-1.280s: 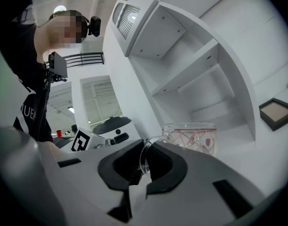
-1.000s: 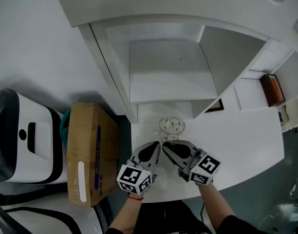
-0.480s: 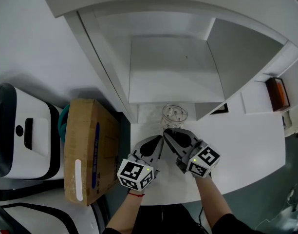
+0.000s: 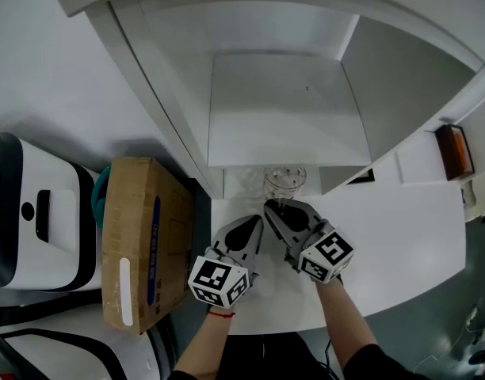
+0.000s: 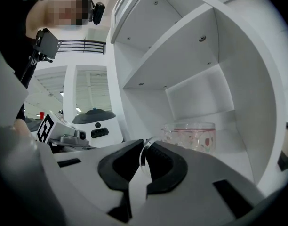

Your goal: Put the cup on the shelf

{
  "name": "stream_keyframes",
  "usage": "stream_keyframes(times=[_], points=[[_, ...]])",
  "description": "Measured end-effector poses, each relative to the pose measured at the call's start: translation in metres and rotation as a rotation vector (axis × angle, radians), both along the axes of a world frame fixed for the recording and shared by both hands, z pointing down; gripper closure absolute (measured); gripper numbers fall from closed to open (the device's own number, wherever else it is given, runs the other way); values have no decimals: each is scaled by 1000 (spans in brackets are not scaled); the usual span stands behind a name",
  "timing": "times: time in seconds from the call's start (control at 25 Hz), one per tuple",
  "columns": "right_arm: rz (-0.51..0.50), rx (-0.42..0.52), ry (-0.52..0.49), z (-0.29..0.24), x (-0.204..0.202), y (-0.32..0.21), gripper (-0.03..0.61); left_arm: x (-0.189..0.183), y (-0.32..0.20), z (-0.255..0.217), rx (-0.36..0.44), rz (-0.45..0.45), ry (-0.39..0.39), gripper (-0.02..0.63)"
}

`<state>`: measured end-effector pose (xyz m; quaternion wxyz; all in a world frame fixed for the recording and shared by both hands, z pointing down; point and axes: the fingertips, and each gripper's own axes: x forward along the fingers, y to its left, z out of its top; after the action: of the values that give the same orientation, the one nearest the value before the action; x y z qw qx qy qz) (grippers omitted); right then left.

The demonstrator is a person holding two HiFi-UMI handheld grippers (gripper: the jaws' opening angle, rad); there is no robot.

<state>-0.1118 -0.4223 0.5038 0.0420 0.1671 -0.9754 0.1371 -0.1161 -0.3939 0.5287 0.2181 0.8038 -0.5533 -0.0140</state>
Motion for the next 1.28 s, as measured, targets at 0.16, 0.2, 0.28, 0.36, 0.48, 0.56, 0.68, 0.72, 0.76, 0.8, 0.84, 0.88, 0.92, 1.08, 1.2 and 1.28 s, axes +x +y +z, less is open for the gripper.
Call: stream_keyframes(times=[0.16,0.2,0.28,0.36,0.48,0.56,0.68,0.72,0.76,0.8,0.84,0.88,0.92,1.08,1.2,1.28], points=[[-15,28,72,14,-4,0,561,-1,4,1,-4,-6,5,604],[-14,27,78,16,-5,-2,561,-1,5,2,-7,-7,6,604],[-11,24,82,18,-5,-4,563,-1,5,4,-13,-8,4,604],[-8,25,93,22,-5,-6,565,-3,4,5,-15,-10,0,604],[-11,31,111,26,-6,-6,565,-2,2,7,-15,-10,0,604],[-16,26,114,28,-6,-6,565,-1,1,7,-18,-5,0,604],[-26,18,126,33,-6,-6,566,2,0,8,-18,-3,1,604],[-28,21,137,36,-7,-6,565,2,0,8,-17,-5,-1,604],[-30,25,150,38,-7,-5,565,2,0,9,-18,-6,-3,606],[-32,31,163,40,-8,-5,565,2,1,10,-19,-8,-4,604],[-35,37,174,42,-8,-4,565,1,1,11,-22,-10,-4,604],[-36,42,183,44,-8,-4,565,1,1,12,-24,-11,-4,604],[-37,46,191,46,-8,-3,565,0,1,12,-26,-13,-3,604],[-41,61,201,48,-9,-3,565,1,0,13,-25,-14,-2,604],[-50,73,225,50,-10,0,565,2,0,14,-28,-14,0,604],[-44,74,235,50,-9,1,564,3,0,13,-29,-12,1,604]])
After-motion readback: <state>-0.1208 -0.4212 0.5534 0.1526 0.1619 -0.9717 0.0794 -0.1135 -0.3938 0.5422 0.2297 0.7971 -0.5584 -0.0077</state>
